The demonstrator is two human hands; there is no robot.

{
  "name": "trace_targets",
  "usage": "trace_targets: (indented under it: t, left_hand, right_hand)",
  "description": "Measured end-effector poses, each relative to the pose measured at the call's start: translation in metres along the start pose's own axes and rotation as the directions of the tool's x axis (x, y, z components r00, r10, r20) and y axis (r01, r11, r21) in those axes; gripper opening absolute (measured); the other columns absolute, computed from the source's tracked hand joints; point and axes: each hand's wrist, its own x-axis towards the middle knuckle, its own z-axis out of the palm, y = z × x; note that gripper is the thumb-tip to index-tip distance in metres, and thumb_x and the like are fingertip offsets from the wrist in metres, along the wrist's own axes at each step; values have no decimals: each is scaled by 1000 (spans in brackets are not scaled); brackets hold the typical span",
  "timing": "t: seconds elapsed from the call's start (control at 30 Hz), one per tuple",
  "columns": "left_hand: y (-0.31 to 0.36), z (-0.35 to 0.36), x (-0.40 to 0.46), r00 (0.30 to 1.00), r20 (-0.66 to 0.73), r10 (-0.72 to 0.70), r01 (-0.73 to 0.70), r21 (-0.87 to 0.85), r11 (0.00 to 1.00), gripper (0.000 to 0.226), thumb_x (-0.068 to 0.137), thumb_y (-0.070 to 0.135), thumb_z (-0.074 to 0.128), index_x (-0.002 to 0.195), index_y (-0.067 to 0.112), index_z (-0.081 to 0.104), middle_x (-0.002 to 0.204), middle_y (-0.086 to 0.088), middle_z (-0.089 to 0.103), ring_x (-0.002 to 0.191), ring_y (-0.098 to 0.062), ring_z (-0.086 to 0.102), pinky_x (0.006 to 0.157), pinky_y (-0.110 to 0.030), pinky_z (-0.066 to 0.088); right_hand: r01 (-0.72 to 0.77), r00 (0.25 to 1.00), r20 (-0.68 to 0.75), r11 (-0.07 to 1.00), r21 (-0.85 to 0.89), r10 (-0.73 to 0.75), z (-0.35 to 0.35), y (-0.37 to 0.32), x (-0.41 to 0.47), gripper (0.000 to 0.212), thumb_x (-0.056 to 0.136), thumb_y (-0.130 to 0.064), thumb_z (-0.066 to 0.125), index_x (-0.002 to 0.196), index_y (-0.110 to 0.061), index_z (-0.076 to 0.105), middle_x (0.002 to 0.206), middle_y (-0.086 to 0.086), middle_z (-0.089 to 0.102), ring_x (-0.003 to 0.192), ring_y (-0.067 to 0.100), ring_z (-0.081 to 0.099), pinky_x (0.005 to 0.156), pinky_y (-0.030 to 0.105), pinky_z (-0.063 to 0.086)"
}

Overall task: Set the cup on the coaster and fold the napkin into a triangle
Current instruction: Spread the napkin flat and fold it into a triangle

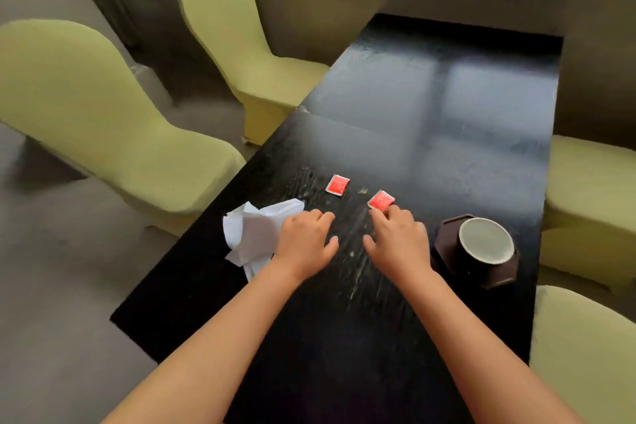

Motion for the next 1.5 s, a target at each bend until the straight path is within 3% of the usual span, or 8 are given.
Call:
trace_targets:
  t: [0.43, 0.63, 0.77, 0.9, 1.07, 1.2, 1.37, 1.5]
  left_hand:
    - [-200, 10, -39, 985, 117, -124, 134, -80, 988, 38, 87, 27, 55, 122, 14, 56, 117, -2, 62, 108, -22, 55, 90, -36, 39]
    - [-255, 11, 7, 975, 222, -11, 33, -95, 995, 45, 87, 23, 55, 131, 17, 49, 125, -3, 58, 115, -23, 51, 95, -37, 39]
    - [-269, 22, 40, 946, 300, 124, -72, -177, 981, 48, 86, 17, 56, 133, 20, 46, 134, 1, 51, 125, -17, 44, 99, -34, 34]
    - [-268, 40, 62, 918, 325, 228, -152, -243, 958, 51, 87, 11, 54, 137, 19, 44, 141, 1, 46, 131, -14, 39, 103, -33, 33]
    - [-255, 51, 73, 851, 348, 392, -381, -104, 919, 31, 93, 15, 42, 114, 22, 64, 111, 3, 65, 105, -17, 55, 86, -27, 31]
    - [-248, 39, 70, 846, 379, 374, -381, -60, 923, 28, 94, 21, 42, 90, 10, 67, 88, -10, 68, 84, -31, 58, 79, -39, 42]
    - [-226, 5, 64, 846, 346, 405, -350, -212, 912, 23, 91, 22, 52, 84, 4, 65, 87, -13, 67, 84, -31, 59, 71, -39, 44]
    - [-217, -33, 65, 849, 299, 435, -309, -385, 869, 21, 83, 19, 67, 69, 5, 58, 71, -7, 61, 67, -22, 53, 63, -34, 41]
  right_hand:
    - [6, 996, 94, 1000, 16, -7, 65, -167, 30, 24, 87, -23, 46, 107, -12, 54, 109, 5, 56, 99, 27, 51, 68, 32, 30]
    - [-84, 996, 16, 990, 111, 83, 86, -220, 60, 20, 83, -27, 56, 91, -8, 58, 93, 8, 60, 81, 29, 54, 60, 32, 29]
    - [-201, 979, 42, 971, 127, 198, 111, -232, 87, 38, 83, -41, 57, 109, -13, 56, 107, 5, 57, 91, 27, 54, 61, 32, 34]
    - [-319, 947, 73, 937, 141, 312, 135, -236, 105, 39, 82, -46, 56, 105, -14, 56, 111, 4, 53, 99, 25, 49, 60, 32, 36]
    - [-331, 943, 88, 932, 146, 321, 144, -225, 106, 16, 87, -23, 50, 94, -10, 55, 104, 6, 53, 97, 26, 46, 55, 32, 31]
    - [-283, 959, 69, 940, 189, 275, 137, -207, 99, 7, 85, -9, 48, 85, -5, 54, 101, 7, 52, 94, 28, 47, 54, 31, 29]
    - [-294, 950, -7, 903, 314, 312, 112, -183, 88, 21, 83, -3, 47, 97, -4, 62, 103, 8, 56, 91, 28, 55, 62, 34, 46]
    - [-374, 903, 11, 772, 513, 430, 78, -161, 78, 28, 82, -1, 49, 98, -9, 70, 97, 7, 71, 89, 24, 63, 70, 26, 43]
